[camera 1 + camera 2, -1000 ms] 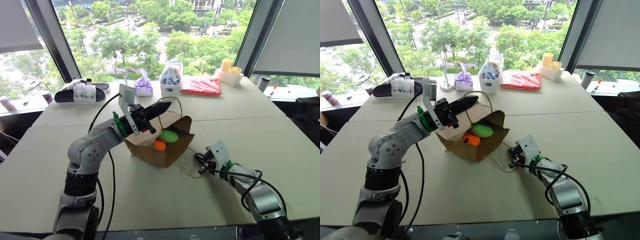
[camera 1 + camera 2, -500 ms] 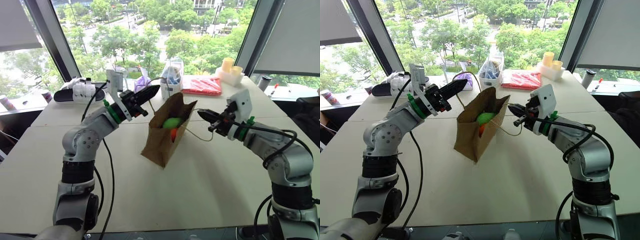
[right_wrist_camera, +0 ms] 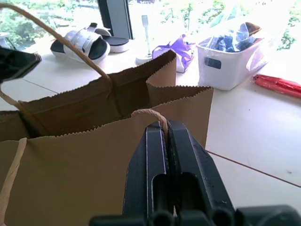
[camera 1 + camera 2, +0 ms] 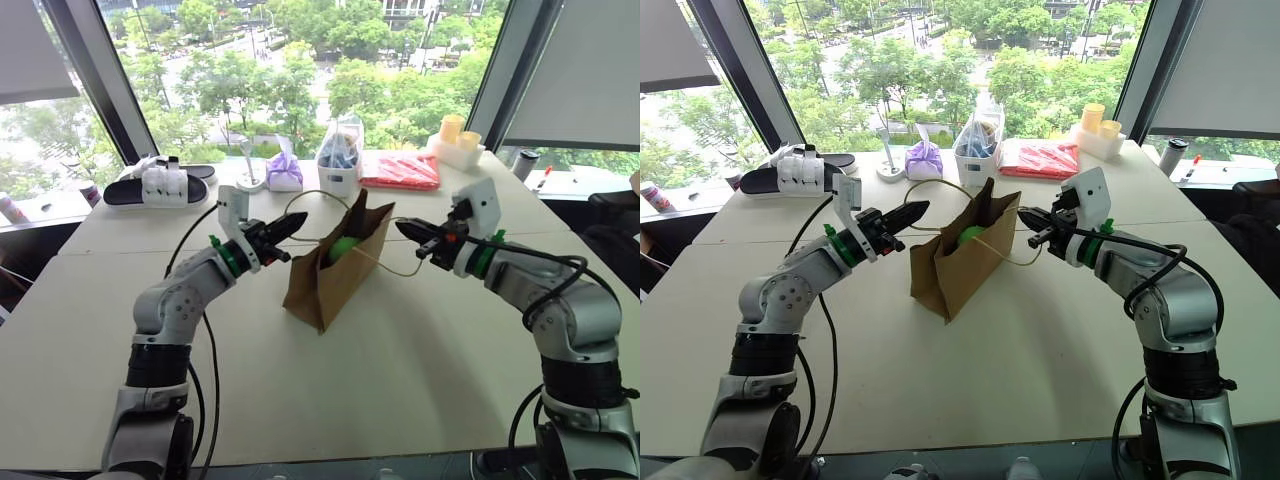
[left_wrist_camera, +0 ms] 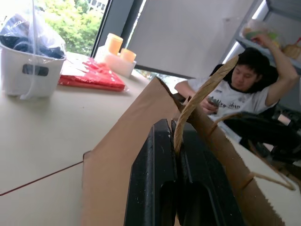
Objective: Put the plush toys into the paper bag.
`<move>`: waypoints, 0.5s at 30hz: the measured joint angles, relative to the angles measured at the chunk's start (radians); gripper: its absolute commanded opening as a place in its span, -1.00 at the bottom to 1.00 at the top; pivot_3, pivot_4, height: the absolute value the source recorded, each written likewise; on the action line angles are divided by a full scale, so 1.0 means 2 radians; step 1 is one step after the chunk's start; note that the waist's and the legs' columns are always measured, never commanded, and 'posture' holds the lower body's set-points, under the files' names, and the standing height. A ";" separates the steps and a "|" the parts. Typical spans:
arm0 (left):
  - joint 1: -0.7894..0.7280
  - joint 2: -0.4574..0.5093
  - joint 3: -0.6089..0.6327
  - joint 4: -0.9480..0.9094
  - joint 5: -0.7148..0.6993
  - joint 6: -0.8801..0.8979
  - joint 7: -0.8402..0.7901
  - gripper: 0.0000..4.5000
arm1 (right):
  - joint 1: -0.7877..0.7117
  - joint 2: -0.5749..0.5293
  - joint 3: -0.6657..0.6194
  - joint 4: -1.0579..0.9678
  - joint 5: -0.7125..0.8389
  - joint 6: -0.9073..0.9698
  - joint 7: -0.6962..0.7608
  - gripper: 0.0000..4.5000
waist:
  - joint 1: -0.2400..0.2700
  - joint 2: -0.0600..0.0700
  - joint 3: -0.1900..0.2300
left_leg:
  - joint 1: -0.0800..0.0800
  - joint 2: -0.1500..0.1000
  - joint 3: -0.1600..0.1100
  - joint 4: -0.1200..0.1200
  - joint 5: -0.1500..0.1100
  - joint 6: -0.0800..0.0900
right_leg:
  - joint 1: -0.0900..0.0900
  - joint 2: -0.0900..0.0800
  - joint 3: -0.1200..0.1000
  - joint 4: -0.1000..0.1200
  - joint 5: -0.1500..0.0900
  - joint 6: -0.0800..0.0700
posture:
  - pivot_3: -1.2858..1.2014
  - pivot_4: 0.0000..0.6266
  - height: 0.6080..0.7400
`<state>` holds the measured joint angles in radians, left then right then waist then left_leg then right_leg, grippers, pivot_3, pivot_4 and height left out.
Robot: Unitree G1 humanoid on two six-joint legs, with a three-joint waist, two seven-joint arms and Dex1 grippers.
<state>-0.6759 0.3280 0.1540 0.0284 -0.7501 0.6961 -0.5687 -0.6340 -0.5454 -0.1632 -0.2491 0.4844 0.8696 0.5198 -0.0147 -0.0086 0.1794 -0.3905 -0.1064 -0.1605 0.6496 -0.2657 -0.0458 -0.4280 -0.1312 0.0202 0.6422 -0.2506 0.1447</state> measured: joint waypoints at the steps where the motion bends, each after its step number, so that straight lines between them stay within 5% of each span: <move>1: 0.003 0.004 0.000 0.002 0.001 0.001 -0.001 -1.00 | -0.001 0.003 0.002 0.004 -0.001 -0.004 -0.003 -0.74 | 0.000 0.000 0.000 | 0.000 0.000 0.000 0.000 0.000 0.000 | 0.000 0.000 0.000 0.000 0.000 0.000 | 0.03 -0.52 1.00; 4: 0.003 0.012 0.002 0.003 -0.001 0.010 -0.007 -0.58 | -0.009 0.010 0.007 0.011 -0.004 -0.014 -0.010 -0.16 | 0.001 0.000 0.000 | 0.000 0.000 0.000 0.000 0.000 0.000 | 0.000 0.000 0.000 0.000 0.000 0.000 | 0.03 -0.52 1.00; 9: 0.002 0.029 0.014 -0.001 -0.017 0.037 -0.014 0.53 | -0.024 0.008 -0.002 0.009 0.015 -0.010 -0.007 0.98 | 0.001 0.000 0.000 | 0.000 0.000 0.000 0.000 0.000 0.000 | 0.000 0.000 0.000 0.000 0.000 0.000 | 0.03 -0.52 1.00; 11: 0.000 0.037 0.023 -0.007 -0.034 0.053 -0.017 0.99 | -0.030 0.006 -0.007 0.007 0.028 -0.002 -0.002 1.00 | 0.000 0.000 0.000 | 0.000 0.000 0.000 0.000 0.000 0.000 | 0.000 0.000 0.000 0.000 0.000 0.000 | 0.03 -0.52 1.00; 15: -0.004 0.055 0.034 -0.022 -0.058 0.078 -0.022 0.99 | -0.046 -0.008 -0.035 0.005 0.050 0.002 -0.006 1.00 | 0.000 0.000 0.000 | 0.000 0.000 0.000 0.000 0.000 0.000 | 0.000 0.000 0.000 0.000 0.000 0.000 | 0.03 -0.52 1.00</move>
<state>-0.6830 0.4389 0.2227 -0.0157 -0.8653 0.8515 -0.6136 -0.7263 -0.5606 -0.2334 -0.2387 0.5845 0.8744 0.5076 -0.0140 -0.0085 0.1795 -0.3907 -0.1064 -0.1612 0.6494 -0.2658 -0.0457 -0.4281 -0.1313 0.0201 0.6421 -0.2506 0.1447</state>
